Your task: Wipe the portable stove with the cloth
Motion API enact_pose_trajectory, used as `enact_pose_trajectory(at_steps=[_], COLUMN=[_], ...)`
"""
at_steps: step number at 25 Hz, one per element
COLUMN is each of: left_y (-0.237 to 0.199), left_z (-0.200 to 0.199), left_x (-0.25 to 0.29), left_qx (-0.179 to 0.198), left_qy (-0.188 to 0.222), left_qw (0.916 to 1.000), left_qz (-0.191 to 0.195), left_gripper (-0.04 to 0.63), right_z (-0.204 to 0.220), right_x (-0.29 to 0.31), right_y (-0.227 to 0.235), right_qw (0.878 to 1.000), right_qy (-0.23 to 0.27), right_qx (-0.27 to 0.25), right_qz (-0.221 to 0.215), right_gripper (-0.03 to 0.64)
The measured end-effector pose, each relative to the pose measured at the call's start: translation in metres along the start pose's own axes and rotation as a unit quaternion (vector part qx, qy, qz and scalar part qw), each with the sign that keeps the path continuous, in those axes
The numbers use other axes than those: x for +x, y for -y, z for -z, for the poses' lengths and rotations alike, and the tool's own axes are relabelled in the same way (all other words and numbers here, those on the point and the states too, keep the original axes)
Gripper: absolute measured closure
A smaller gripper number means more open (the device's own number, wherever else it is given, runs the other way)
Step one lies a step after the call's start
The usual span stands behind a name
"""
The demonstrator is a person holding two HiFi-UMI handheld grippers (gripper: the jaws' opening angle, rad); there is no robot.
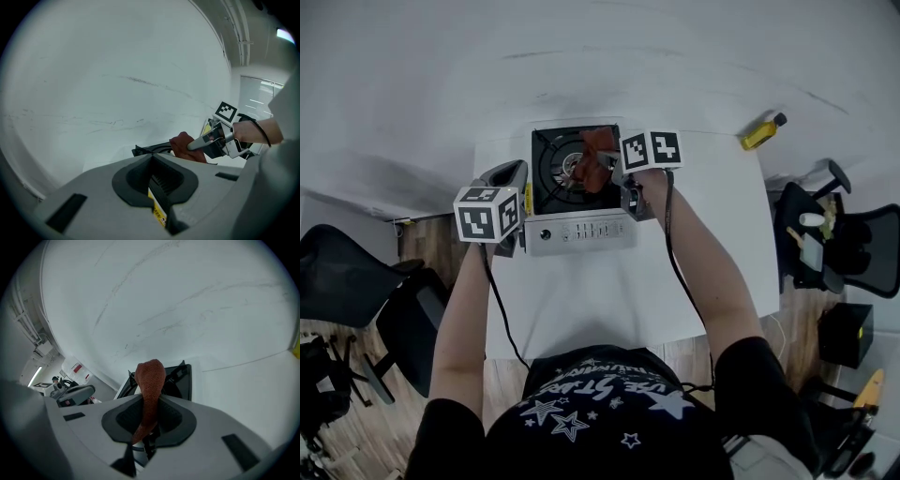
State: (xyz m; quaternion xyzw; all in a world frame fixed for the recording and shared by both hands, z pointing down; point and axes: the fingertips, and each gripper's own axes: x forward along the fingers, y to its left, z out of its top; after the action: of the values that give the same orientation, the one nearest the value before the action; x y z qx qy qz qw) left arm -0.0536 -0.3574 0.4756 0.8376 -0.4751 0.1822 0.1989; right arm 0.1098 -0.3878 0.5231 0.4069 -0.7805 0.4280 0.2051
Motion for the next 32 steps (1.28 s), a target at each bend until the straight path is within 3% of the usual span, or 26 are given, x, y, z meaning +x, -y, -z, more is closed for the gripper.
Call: enact_pose_trajectory(at_steps=[8,20,25,32], left_y=[0.031,0.052,0.041,0.008], left_z=[-0.002,-0.003,-0.01,-0.017], left_x=[0.018,0.018,0.0,-0.039], left_qx=[0.007,0.014,0.016,0.009], left_qy=[-0.006,-0.005,0.006,0.027], left_qw=[0.9998,0.9995,0.9998,0.9994], left_qz=[0.018,0.028,0.014,-0.02], left_gripper=[0.589,0.589,0.589,0.589], right_z=[0.007,0.017,0.004,-0.02], right_x=[-0.029,-0.066,-0.077,-0.073], right_y=[0.036,0.078,0.046,-0.04], right_qw=[0.999,0.997,0.998,0.998], right_qy=[0.011,0.016,0.03,0.044], right_qx=[0.03,0.036,0.015,-0.05], right_qz=[0.013,0.069,0.044,-0.013], right_gripper=[0.554,0.554,0.554,0.554])
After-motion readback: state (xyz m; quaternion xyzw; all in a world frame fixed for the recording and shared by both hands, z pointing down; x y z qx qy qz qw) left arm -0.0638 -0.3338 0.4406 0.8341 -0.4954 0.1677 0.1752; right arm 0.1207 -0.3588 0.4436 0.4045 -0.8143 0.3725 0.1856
